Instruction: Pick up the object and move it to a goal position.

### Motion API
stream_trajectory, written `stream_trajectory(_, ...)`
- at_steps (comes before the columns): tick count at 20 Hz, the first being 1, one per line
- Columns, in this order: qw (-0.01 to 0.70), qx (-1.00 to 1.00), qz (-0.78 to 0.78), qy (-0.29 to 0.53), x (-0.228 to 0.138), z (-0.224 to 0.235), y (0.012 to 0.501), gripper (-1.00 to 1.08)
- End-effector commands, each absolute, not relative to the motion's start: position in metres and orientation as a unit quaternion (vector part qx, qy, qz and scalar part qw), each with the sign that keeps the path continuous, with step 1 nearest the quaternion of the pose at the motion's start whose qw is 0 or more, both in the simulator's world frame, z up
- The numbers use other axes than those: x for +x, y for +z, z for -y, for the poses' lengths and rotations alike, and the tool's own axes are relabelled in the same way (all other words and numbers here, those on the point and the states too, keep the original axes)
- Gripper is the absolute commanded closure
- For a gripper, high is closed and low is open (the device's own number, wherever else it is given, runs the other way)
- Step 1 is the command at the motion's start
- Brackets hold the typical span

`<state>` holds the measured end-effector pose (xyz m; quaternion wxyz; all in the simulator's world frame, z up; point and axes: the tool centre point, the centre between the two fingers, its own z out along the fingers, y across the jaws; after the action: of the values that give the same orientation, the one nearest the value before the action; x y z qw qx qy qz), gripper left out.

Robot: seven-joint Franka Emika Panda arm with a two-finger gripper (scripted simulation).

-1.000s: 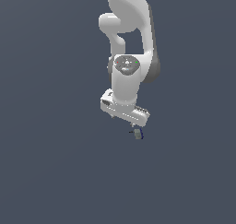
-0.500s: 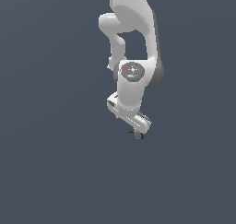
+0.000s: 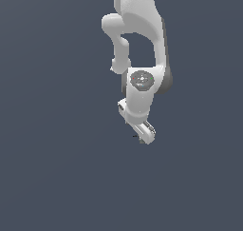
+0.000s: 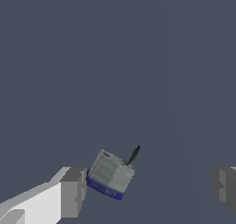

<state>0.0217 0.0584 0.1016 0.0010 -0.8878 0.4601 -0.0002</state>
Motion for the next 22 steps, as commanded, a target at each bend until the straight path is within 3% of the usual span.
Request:
stream_trajectory(1,0.001,-0.873,-0.489,0.000,0.022,-0.063,0.097,-0.92)
stream_trajectory(22,0.000,-0.750,-0.661,0.000,0.024,-0.093,0.065,-0.92)
